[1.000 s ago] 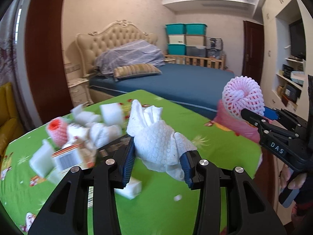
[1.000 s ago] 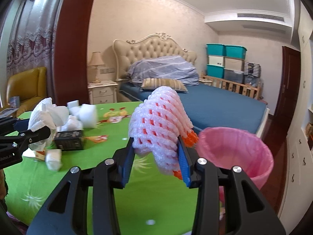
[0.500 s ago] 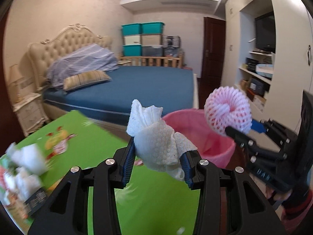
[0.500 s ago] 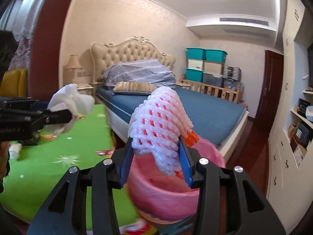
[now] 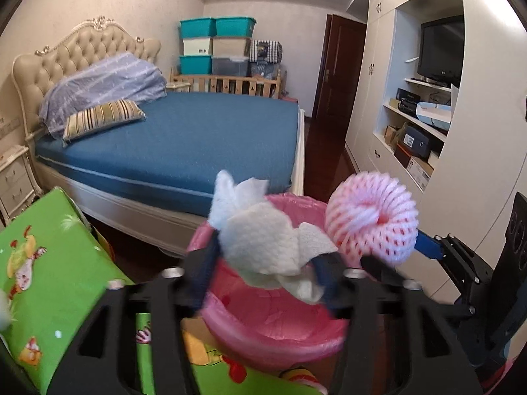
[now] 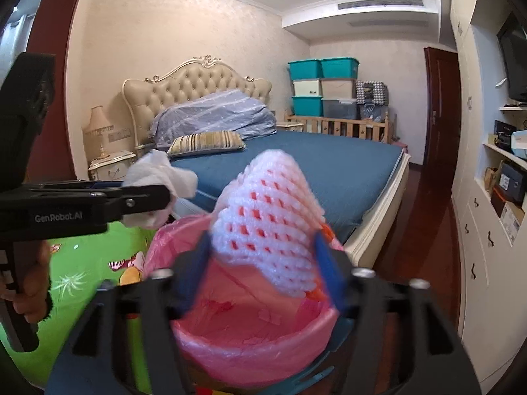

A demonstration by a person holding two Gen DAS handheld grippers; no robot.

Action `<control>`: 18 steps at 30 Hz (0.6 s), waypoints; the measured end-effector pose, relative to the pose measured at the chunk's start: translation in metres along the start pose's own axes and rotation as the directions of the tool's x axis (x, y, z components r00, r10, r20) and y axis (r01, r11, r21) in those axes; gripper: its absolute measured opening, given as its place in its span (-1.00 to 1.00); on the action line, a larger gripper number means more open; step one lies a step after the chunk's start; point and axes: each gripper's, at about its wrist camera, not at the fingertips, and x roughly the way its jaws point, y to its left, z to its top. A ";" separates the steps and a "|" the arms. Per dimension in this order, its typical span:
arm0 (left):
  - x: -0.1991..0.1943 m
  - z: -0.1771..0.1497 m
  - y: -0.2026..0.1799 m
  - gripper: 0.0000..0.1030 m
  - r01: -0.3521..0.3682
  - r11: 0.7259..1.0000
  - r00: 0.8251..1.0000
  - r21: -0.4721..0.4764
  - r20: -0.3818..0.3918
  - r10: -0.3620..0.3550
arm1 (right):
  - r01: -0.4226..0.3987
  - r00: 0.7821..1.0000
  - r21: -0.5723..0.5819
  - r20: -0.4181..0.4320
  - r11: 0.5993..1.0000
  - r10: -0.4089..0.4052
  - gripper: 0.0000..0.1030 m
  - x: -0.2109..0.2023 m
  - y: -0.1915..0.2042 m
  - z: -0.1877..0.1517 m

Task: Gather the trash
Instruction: 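Carry both items over the pink trash bin and open both tools, then return to the table and grasp the barcoded cardboard box with the left tool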

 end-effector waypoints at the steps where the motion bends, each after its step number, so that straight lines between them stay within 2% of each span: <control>1: 0.002 -0.001 0.001 0.56 -0.010 1.000 1.000 -0.004 0.009 0.010 | 0.000 1.000 0.002 -0.003 1.000 0.000 0.46 0.001 -0.001 -0.002; 2: 0.000 -0.003 0.003 0.71 -0.028 1.000 0.999 -0.013 0.022 0.029 | 0.003 1.000 0.005 -0.005 1.000 -0.003 0.46 0.000 -0.002 -0.005; 6: -0.016 -0.006 0.015 0.73 -0.040 0.998 0.998 -0.055 0.036 0.042 | 0.027 1.000 0.020 0.003 0.999 -0.027 0.54 -0.015 -0.009 -0.014; 9: -0.034 -0.012 0.021 0.78 -0.073 0.995 0.996 -0.066 0.055 0.077 | 0.029 0.999 0.041 0.027 0.999 -0.030 0.58 -0.036 -0.009 -0.015; 11: -0.053 -0.020 0.025 0.81 -0.119 0.992 0.990 -0.048 0.065 0.122 | 0.035 0.999 0.046 0.039 0.998 -0.037 0.62 -0.053 -0.005 -0.017; 18: -0.121 -0.064 0.040 0.82 -0.210 0.977 0.973 -0.020 0.090 0.211 | -0.026 0.998 0.012 0.051 1.000 0.025 0.75 -0.090 0.033 -0.022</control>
